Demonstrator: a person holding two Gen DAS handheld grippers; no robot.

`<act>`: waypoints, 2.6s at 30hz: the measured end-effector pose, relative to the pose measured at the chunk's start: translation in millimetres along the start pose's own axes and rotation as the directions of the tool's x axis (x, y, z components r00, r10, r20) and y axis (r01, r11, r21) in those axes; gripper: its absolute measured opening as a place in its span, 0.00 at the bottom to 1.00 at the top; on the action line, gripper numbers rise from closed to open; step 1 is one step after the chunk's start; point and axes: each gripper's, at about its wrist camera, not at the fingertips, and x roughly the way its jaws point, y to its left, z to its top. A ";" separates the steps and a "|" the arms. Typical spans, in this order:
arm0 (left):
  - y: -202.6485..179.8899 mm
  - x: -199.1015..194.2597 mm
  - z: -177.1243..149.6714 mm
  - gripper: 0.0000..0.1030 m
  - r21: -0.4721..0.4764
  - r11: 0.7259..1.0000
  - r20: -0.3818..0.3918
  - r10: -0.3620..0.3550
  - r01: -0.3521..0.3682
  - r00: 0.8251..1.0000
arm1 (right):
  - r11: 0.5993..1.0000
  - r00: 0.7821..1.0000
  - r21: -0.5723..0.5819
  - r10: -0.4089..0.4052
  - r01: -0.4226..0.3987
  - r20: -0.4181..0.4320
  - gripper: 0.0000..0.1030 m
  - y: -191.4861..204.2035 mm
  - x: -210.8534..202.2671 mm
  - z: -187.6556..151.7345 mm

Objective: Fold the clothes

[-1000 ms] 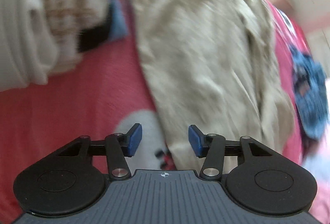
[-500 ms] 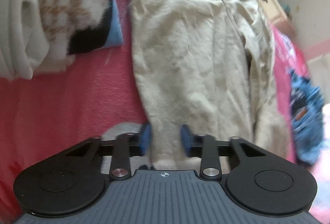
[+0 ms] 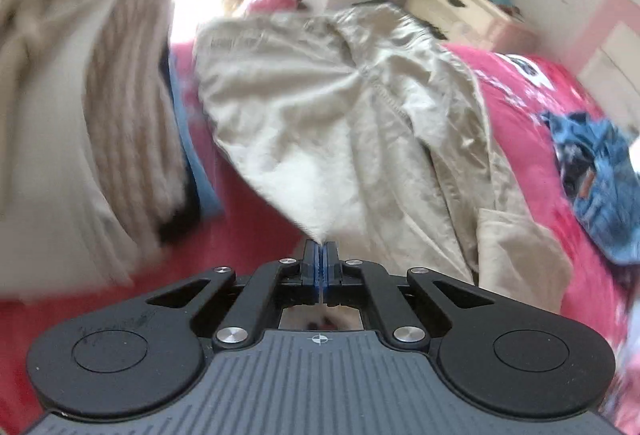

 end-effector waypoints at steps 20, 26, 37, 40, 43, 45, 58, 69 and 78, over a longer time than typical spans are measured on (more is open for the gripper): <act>5.3 36.0 -37.7 0.11 0.442 0.884 -0.151 0.242 -0.154 0.958 | 0.888 0.886 -0.249 -0.433 0.387 -0.165 0.22 -45.1 54.0 -59.0; -8.3 4.9 -48.9 0.14 0.504 0.862 -0.095 0.123 -0.059 0.988 | 0.797 0.941 -0.519 -0.337 0.307 0.040 0.32 -5.4 86.6 -29.8; -59.5 24.4 -96.3 0.20 0.684 0.725 -0.073 -0.048 0.085 0.996 | 0.684 0.945 -0.706 -0.320 0.185 -0.062 0.02 7.0 157.1 -9.4; -58.5 28.0 -99.0 0.20 0.671 0.736 -0.082 -0.046 0.090 0.996 | 0.689 0.941 -0.684 -0.337 0.238 -0.013 0.01 20.0 138.2 -5.9; -55.9 29.4 -98.0 0.20 0.653 0.751 -0.094 -0.050 0.099 0.994 | 0.700 0.936 -0.651 -0.350 0.292 0.044 0.00 26.5 121.9 -3.6; -54.8 30.4 -97.4 0.20 0.644 0.757 -0.103 -0.053 0.107 0.993 | 0.711 0.920 -0.626 -0.390 0.320 0.028 0.00 18.6 128.9 -2.0; -67.7 24.1 -70.7 0.21 0.587 0.787 -0.089 -0.171 0.190 0.981 | 0.953 0.999 -0.302 0.013 -0.026 -0.046 0.43 63.4 155.2 100.2; -87.6 69.2 -61.2 0.22 0.485 0.864 -0.020 -0.143 0.135 0.989 | 0.982 0.972 -0.187 -0.063 0.020 -0.225 0.42 128.3 330.4 93.7; -83.2 71.7 -70.6 0.22 0.505 0.854 0.012 -0.150 0.124 0.989 | 0.965 0.990 -0.252 0.032 -0.066 -0.139 0.09 154.0 292.8 104.4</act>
